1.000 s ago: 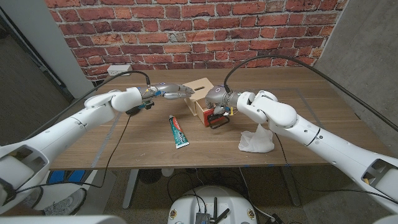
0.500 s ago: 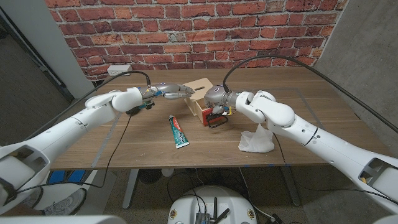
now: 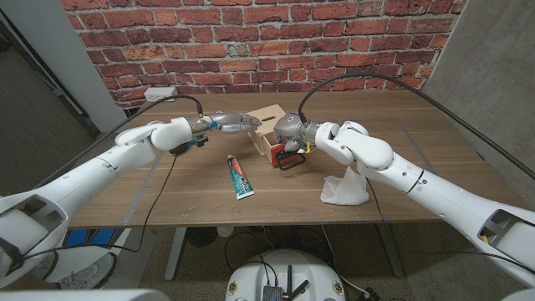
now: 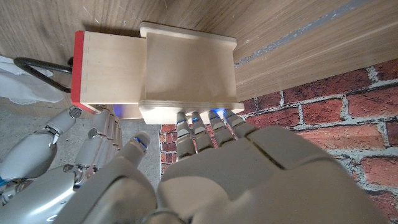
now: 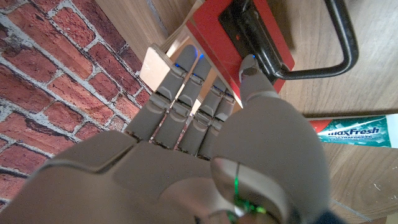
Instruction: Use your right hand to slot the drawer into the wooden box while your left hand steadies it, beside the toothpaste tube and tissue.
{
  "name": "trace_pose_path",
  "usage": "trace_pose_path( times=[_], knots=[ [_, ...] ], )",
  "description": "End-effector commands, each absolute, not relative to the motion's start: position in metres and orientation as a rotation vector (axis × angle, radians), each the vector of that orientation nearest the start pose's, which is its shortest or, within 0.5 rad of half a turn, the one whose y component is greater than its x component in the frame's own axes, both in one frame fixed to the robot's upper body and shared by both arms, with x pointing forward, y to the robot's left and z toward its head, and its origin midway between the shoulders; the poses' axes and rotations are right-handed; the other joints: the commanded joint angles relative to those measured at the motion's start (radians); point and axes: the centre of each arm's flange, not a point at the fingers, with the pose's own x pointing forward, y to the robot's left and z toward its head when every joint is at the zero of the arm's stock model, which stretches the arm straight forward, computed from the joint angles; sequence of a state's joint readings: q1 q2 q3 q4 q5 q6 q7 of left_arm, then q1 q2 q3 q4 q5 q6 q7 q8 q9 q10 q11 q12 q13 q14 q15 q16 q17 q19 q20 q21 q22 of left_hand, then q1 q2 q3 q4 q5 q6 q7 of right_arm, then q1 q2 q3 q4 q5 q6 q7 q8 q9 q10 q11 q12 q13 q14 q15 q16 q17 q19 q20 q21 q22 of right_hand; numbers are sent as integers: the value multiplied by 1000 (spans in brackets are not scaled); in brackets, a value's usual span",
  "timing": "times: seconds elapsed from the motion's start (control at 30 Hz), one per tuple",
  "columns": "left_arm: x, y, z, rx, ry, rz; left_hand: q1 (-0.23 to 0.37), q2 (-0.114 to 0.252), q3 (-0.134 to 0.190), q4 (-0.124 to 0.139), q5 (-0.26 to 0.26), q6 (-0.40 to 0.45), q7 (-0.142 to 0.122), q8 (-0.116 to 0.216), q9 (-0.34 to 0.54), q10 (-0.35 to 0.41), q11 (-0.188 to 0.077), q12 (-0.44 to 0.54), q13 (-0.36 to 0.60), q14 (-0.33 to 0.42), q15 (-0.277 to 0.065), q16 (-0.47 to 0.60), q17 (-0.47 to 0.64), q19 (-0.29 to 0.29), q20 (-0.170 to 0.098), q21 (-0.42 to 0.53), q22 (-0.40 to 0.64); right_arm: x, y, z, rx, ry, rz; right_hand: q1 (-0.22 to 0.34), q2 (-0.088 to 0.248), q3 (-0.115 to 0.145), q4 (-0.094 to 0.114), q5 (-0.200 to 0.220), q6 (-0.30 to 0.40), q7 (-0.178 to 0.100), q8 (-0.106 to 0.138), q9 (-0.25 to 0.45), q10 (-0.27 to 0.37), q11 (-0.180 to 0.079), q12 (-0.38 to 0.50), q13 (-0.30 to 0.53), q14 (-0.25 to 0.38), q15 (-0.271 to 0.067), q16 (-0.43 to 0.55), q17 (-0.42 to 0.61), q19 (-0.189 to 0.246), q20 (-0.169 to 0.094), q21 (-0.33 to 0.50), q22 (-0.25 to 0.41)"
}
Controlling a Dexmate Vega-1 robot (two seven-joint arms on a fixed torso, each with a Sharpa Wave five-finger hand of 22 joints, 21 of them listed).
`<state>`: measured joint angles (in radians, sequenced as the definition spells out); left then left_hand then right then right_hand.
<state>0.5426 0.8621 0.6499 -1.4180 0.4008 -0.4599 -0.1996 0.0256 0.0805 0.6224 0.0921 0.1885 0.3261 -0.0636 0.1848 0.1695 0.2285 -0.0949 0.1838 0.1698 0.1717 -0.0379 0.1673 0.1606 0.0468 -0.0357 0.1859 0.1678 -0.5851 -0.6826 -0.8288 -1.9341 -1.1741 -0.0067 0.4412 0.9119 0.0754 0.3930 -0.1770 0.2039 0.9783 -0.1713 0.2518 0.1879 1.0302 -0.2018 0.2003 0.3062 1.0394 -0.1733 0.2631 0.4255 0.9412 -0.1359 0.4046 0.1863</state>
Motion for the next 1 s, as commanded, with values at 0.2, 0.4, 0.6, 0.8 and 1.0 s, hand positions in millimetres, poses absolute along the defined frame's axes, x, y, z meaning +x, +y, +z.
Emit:
trace_pose_path(
  times=[0.2, 0.4, 0.6, 0.8, 1.0],
  knots=[
    [620, 250, 49, 1544, -772, -431, 12, 71, 13, 0, 2, 5, 1, 4, 5, 10, 5, 2, 4, 5, -87, 7, 4, 14, -173, 1, 0, 552, -57, 35, -2154, -845, 174, -1, 16, 19, 12, 8, 12, -7, 5, 6, -6, 1, 1, 3, 3, -57, 5, 4, -4, -75, 2, 2],
    [619, 250, 49, 1544, -769, -430, 13, 72, 16, -2, 2, 5, 1, 4, 5, 10, 4, 2, 4, 6, -87, 7, 4, 14, -173, 1, 0, 555, -56, 36, -2158, -845, 167, 0, 15, 19, 12, 7, 12, -7, 5, 6, -5, 0, 1, 2, 3, -56, 5, 5, -5, -75, 2, 2],
    [618, 249, 48, 1544, -768, -433, 14, 72, 19, -3, 2, 5, 1, 4, 5, 12, 5, 2, 4, 6, -87, 7, 4, 16, -172, 2, 0, 557, -52, 36, -2163, -855, 157, 1, 16, 20, 11, 8, 13, -8, 5, 6, -4, 0, 1, 2, 4, -56, 6, 6, -6, -75, 1, 2],
    [617, 248, 48, 1542, -769, -429, 14, 73, 22, -4, 2, 6, 1, 4, 5, 12, 5, 2, 4, 7, -87, 7, 4, 16, -172, 2, 0, 561, -52, 38, -2167, -846, 151, 1, 15, 20, 12, 8, 12, -9, 4, 6, -7, 1, 0, 2, 2, -55, 5, 7, -6, -75, 2, 2],
    [617, 248, 48, 1543, -769, -430, 15, 74, 24, -5, 2, 6, 1, 4, 5, 12, 6, 2, 4, 7, -86, 7, 4, 17, -172, 2, 0, 561, -52, 38, -2169, -846, 140, 2, 16, 21, 12, 8, 10, -9, 3, 6, -8, 1, -1, 1, -1, -57, 3, 7, -7, -75, 1, 2]
  ],
)
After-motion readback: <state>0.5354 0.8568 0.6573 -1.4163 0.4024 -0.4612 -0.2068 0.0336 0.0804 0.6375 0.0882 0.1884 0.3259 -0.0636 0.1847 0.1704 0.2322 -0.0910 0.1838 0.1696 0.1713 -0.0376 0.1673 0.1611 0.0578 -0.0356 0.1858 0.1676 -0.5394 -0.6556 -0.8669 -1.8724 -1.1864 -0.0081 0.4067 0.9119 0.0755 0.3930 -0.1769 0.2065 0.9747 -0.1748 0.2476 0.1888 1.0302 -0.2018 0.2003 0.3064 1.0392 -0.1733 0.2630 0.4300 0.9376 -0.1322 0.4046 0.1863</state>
